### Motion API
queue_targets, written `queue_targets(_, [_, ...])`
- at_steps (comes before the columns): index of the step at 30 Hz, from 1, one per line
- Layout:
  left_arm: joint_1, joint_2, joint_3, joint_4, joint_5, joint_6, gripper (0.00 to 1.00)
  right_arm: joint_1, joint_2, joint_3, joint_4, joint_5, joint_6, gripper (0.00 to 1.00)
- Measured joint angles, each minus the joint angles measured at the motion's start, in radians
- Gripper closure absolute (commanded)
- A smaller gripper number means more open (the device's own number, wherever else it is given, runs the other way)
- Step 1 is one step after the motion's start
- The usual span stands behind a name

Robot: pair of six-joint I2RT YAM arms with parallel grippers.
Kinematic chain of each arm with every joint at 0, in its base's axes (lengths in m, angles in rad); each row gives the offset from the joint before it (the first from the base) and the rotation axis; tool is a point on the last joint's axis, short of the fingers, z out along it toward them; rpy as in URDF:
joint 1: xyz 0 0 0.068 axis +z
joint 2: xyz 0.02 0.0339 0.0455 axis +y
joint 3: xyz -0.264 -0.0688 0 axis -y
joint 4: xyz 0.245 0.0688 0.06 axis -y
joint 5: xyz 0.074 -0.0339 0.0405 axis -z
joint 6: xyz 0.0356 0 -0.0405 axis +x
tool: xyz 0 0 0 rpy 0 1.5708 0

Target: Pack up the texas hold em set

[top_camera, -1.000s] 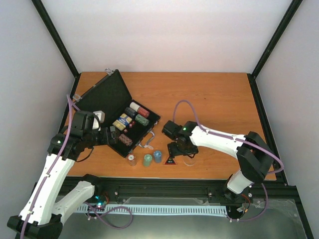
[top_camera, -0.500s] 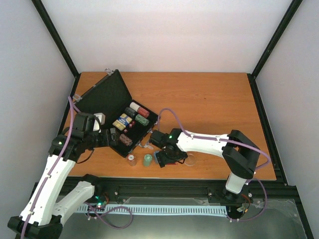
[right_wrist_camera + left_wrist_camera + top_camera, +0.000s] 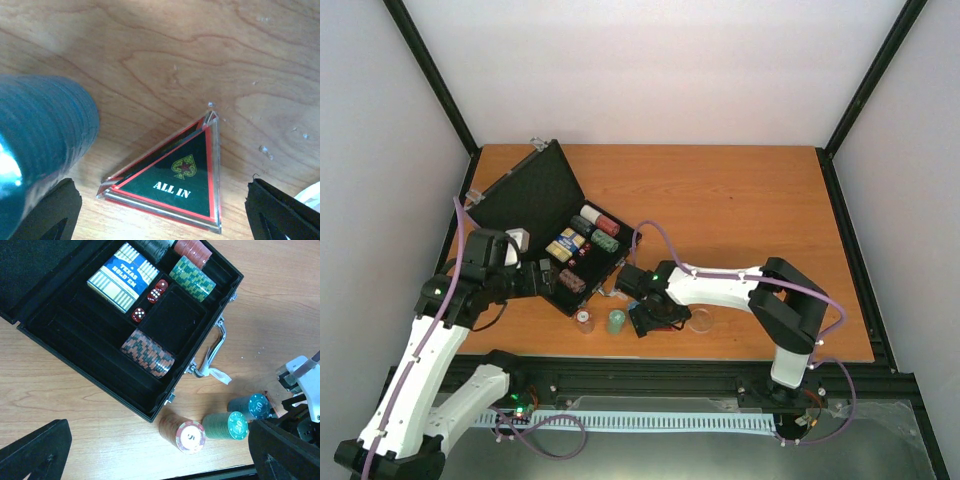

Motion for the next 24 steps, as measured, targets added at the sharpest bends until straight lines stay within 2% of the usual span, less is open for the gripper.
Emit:
queue_targets(18, [0.0,-0.008,0.0,-0.022,-0.004,0.0,0.0,0.0,0.011,-0.032,0.08,0.027,0.027,0.17])
queue_targets(20, [0.0,-0.009,0.0,-0.022,-0.004,0.0,0.0,0.0,0.012,-0.032,0.082,0.027,0.026,0.22])
queue_targets(24, [0.0,-0.015,0.0,-0.024,-0.007,0.0,0.0,0.0,0.012,-0.032,0.089,0.035,0.027,0.26])
